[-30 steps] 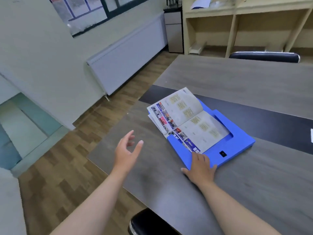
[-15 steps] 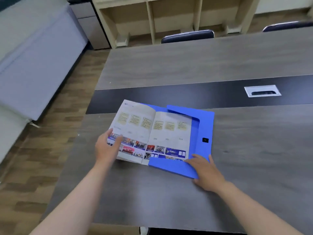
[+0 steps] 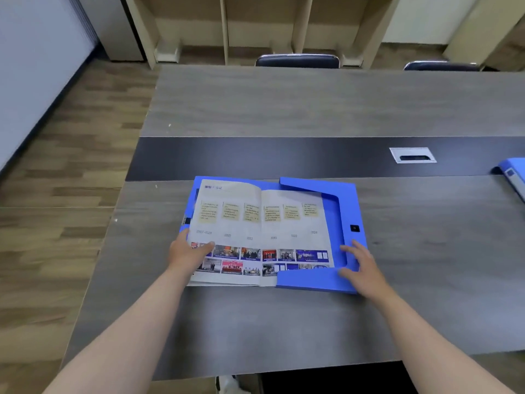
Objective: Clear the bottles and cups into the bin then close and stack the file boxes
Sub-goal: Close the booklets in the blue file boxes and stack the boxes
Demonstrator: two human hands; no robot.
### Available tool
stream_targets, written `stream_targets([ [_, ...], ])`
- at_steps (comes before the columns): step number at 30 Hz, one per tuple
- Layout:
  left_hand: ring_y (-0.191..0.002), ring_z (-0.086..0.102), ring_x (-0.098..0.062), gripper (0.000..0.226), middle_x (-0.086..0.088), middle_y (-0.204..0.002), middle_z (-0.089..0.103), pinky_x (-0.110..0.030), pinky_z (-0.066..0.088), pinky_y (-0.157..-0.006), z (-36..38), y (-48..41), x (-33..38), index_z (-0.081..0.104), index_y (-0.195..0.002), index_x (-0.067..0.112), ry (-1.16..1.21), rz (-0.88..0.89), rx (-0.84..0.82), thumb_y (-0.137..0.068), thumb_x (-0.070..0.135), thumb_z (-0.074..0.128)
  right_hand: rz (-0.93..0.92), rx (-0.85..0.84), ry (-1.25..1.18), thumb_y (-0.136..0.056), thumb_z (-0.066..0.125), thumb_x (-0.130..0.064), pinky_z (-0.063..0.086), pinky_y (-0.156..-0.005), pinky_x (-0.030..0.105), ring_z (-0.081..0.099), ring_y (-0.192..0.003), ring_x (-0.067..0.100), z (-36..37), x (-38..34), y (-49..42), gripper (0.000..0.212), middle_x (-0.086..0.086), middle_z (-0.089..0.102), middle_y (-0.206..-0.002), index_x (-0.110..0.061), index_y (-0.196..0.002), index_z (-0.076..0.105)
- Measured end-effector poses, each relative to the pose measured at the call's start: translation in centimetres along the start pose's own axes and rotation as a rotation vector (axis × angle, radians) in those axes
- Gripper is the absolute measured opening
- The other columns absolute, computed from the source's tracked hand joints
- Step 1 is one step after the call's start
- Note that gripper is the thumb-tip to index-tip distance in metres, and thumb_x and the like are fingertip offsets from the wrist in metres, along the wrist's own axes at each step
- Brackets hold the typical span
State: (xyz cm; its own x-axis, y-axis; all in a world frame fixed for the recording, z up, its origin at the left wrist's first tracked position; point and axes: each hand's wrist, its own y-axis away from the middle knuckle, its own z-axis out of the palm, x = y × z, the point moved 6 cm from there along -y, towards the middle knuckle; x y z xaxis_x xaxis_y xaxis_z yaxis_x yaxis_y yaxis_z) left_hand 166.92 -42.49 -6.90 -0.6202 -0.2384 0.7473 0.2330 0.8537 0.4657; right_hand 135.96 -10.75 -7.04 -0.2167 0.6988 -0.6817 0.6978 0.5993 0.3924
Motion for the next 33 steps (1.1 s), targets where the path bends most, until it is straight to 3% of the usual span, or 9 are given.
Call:
stream_targets([
  [3,-0.096,0.066,-0.024,0.039,-0.001,-0.114,0.069,-0.036,0.052,-0.083,0.2,-0.4,-0.2,0.059,-0.109,0.025,-0.039,-0.022,-0.002,-0.078,0.021,0.082,0.149,0.256,-0.134,-0.088,0.075,-0.025,0.025,-0.121,0.042,0.022,-0.151,0.019,-0.1,0.4,-0.1,0.078,0.003,0.022,-0.164,-0.012,-0.153,0.035],
  [5,-0.100,0.064,-0.025,0.044,-0.002,-0.118,0.068,-0.037,0.051,-0.086,0.1,-0.8,-0.5,0.057,-0.116,0.023,-0.063,-0.055,0.014,-0.079,0.024,0.082,0.223,0.296,-0.125,-0.088,0.075,-0.031,0.025,-0.121,0.042,0.025,-0.150,0.023,0.3,0.9,-0.5,0.086,0.007,0.023,-0.163,-0.008,-0.155,0.027],
  [8,-0.121,0.059,-0.029,0.081,-0.004,-0.141,0.057,-0.040,0.048,-0.099,-0.4,-1.4,-0.7,0.042,-0.147,0.018,-0.079,-0.116,0.020,-0.078,0.030,0.083,0.245,0.307,-0.126,-0.087,0.076,-0.030,0.027,-0.120,0.043,0.027,-0.149,0.025,0.7,1.6,-1.1,0.088,0.007,0.025,-0.162,-0.010,-0.156,0.026],
  [10,-0.121,0.059,-0.031,0.087,-0.005,-0.145,0.054,-0.045,0.049,-0.102,-1.0,-2.1,-1.1,0.040,-0.149,0.018,-0.089,-0.163,0.027,-0.076,0.036,0.085,0.251,0.308,-0.132,-0.086,0.077,-0.030,0.030,-0.118,0.046,0.031,-0.147,0.024,0.6,2.0,-1.3,0.089,0.005,0.026,-0.162,-0.014,-0.157,0.026],
  [14,-0.093,0.073,-0.030,0.036,-0.010,-0.111,0.073,-0.049,0.058,-0.089,-0.4,-1.6,-0.3,0.063,-0.118,0.014,0.042,-0.140,-0.103,-0.087,0.022,0.078,0.250,0.302,-0.108,-0.083,0.080,-0.029,0.034,-0.116,0.048,0.034,-0.145,0.025,0.5,2.4,-1.5,0.092,0.005,0.029,-0.160,-0.018,-0.157,0.026],
  [16,-0.091,0.075,-0.029,0.015,-0.011,-0.108,0.075,-0.051,0.060,-0.085,-0.1,-0.6,1.0,0.068,-0.110,0.021,0.126,-0.063,-0.174,-0.096,0.017,0.068,0.247,0.302,-0.109,-0.083,0.081,-0.029,0.035,-0.115,0.047,0.035,-0.144,0.026,0.4,2.3,-1.4,0.092,0.006,0.031,-0.159,-0.018,-0.157,0.027],
  [24,-0.091,0.077,-0.026,0.036,-0.007,-0.105,0.078,-0.038,0.064,-0.073,-4.2,4.5,9.8,0.068,-0.115,0.026,0.239,0.197,-0.282,-0.104,0.001,0.044,0.209,0.287,-0.101,-0.086,0.077,-0.028,0.034,-0.114,0.042,0.035,-0.144,0.024,0.0,2.2,-1.2,0.088,0.004,0.032,-0.159,-0.020,-0.157,0.026],
  [29,-0.067,0.064,-0.005,0.061,0.001,-0.086,0.074,-0.022,0.050,-0.070,-3.1,7.3,15.0,0.044,-0.141,0.052,-0.198,0.419,-0.340,-0.103,0.004,0.042,0.204,0.291,-0.066,-0.087,0.076,-0.032,0.037,-0.109,0.042,0.036,-0.143,0.022,0.0,2.3,-0.9,0.088,0.001,0.032,-0.159,-0.021,-0.158,0.025],
  [33,-0.090,0.058,-0.021,0.069,-0.007,-0.122,0.061,-0.030,0.043,-0.074,4.6,6.4,14.5,0.017,-0.159,0.042,-0.633,0.436,-0.394,-0.100,0.009,0.035,0.199,0.294,-0.070,-0.086,0.076,-0.029,0.037,-0.110,0.040,0.036,-0.143,0.022,0.0,2.3,-1.0,0.088,0.002,0.032,-0.159,-0.021,-0.158,0.025],
])
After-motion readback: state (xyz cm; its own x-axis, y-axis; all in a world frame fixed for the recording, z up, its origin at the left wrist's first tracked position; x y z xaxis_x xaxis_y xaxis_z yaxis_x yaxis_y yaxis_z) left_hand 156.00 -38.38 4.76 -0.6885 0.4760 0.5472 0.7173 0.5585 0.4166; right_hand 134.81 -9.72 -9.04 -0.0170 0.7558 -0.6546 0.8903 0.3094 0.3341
